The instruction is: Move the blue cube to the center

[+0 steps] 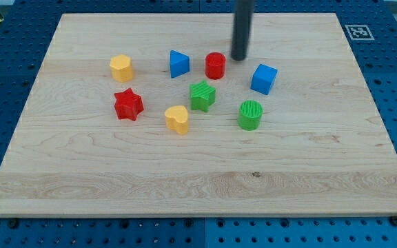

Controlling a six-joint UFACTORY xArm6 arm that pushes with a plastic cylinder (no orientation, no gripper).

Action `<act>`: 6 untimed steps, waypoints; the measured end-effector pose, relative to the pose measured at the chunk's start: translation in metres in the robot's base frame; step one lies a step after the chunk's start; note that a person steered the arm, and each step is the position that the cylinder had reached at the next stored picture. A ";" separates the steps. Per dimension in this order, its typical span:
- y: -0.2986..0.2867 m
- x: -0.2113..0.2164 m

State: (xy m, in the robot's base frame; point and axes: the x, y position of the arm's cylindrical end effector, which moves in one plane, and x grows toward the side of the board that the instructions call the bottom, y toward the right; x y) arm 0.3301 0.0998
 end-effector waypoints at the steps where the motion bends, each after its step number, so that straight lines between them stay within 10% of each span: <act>1: 0.048 0.025; 6: 0.074 0.042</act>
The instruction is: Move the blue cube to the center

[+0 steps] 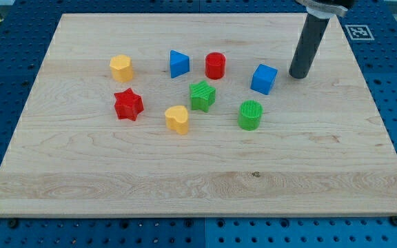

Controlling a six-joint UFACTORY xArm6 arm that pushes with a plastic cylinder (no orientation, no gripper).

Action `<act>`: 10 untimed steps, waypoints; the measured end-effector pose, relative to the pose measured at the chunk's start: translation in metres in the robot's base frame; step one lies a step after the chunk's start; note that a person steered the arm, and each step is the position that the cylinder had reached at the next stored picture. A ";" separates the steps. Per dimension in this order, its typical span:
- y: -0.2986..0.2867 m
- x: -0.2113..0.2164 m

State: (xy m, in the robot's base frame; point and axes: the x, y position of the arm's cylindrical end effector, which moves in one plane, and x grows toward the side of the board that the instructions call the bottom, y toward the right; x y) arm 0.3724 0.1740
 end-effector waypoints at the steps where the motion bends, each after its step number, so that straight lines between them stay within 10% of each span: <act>1: -0.009 0.003; 10: -0.055 -0.023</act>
